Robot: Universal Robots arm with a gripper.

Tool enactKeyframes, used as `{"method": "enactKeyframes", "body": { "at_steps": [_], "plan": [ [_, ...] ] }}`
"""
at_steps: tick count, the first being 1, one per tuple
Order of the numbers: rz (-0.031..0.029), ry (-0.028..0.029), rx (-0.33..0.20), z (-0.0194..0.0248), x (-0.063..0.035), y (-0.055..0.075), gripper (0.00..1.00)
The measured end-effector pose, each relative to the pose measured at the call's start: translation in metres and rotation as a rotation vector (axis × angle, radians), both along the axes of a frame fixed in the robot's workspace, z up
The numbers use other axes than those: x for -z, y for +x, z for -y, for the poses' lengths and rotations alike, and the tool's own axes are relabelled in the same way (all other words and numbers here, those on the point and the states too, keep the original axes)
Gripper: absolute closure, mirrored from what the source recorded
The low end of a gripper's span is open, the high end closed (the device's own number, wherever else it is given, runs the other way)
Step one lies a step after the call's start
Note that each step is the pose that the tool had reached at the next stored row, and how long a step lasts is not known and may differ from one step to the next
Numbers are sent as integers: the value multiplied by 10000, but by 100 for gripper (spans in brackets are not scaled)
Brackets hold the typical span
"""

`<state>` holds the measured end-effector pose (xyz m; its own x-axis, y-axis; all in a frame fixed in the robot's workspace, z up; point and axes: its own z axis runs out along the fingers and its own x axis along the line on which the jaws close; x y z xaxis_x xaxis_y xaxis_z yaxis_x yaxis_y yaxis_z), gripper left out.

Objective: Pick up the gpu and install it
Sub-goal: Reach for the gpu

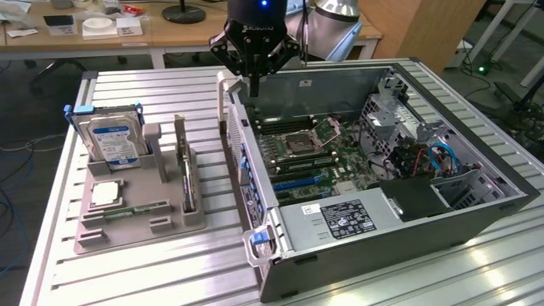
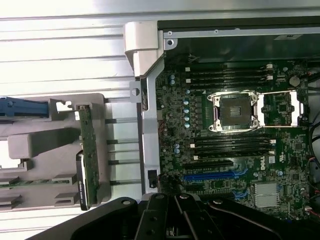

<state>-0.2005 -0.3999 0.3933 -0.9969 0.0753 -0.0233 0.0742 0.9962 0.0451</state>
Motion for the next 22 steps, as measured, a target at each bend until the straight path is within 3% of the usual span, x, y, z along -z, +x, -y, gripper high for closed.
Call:
{"method": "enactKeyframes", "body": {
  "at_steps": [22],
  "plan": [
    [0,1,0,8,0,-364,90]
  ]
}}
